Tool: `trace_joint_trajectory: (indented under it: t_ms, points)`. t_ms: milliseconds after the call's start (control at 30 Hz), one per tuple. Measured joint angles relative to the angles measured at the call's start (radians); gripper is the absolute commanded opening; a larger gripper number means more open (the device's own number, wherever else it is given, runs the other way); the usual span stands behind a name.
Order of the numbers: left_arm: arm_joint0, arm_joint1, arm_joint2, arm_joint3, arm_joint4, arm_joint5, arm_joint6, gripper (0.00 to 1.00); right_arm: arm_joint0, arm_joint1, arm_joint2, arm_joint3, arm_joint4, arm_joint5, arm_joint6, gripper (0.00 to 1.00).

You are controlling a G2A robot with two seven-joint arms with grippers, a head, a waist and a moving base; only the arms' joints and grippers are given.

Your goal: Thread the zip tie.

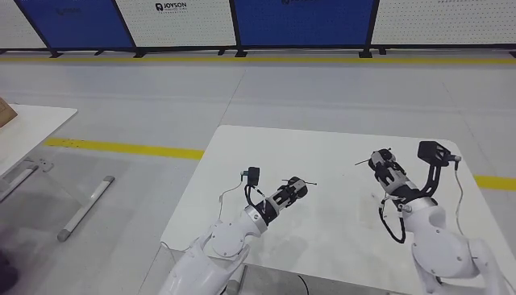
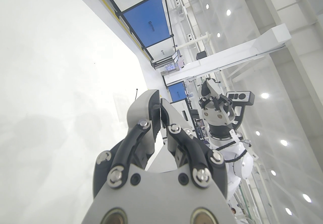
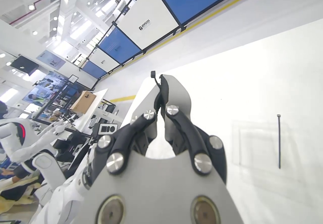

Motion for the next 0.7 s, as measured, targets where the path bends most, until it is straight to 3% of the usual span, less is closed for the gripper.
trace_joint_trajectory:
  t_ms: [300,700]
  points:
    - [-0.019,-0.007,0.039,0.026,0.058,0.035,0.083,0.0,-0.012,-0.007,-0.084,0.023,-0.098,-0.008,-0.036,0.0]
    - [-0.019,-0.008,0.04,0.026,0.056,0.035,0.086,0.0,-0.009,-0.008,-0.092,0.025,-0.112,0.0,-0.034,0.0]
